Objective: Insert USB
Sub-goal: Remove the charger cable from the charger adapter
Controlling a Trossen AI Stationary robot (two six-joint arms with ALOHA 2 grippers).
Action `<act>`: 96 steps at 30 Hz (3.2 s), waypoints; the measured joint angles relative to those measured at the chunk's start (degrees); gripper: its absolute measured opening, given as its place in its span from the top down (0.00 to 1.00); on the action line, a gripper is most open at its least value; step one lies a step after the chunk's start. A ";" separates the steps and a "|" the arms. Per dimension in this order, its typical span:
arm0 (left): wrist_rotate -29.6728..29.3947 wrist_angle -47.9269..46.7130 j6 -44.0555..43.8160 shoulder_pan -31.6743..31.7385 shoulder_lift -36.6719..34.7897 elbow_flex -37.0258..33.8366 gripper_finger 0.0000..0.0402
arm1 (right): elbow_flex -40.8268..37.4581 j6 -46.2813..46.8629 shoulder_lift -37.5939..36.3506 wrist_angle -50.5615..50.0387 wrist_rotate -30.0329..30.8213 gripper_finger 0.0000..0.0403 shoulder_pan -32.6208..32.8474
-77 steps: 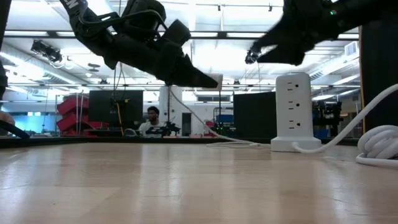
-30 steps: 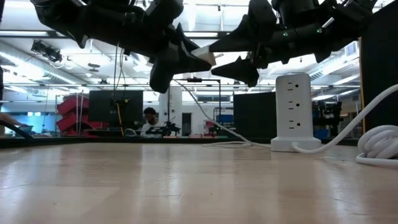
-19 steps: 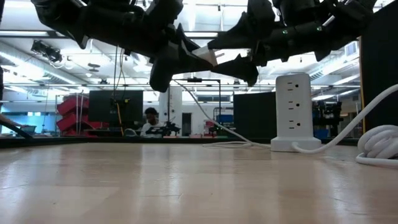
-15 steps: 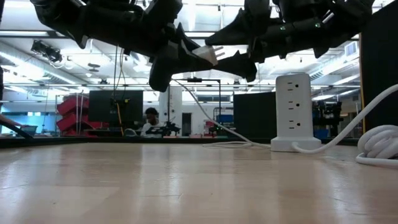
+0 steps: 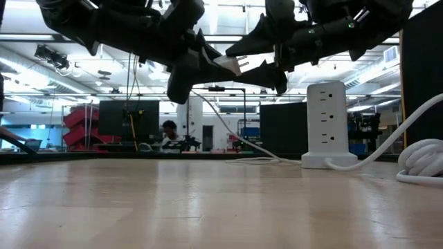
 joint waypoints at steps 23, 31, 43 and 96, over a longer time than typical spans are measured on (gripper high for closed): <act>-1.40 -2.77 -0.02 -0.06 -0.02 0.07 0.70 | 6.80 -1.69 3.28 -9.64 -2.65 0.24 -0.89; -1.57 -2.37 0.00 -0.04 -0.02 0.04 0.70 | 6.80 -1.68 3.28 -8.92 -2.57 0.32 -0.85; -2.47 -2.43 0.87 0.02 -0.02 0.00 0.70 | 6.83 -2.43 3.33 -8.63 -3.67 0.68 -0.84; -3.74 -5.51 -3.17 -3.21 -10.87 -6.88 0.46 | 6.78 -5.73 2.99 -8.11 -2.56 0.73 -0.49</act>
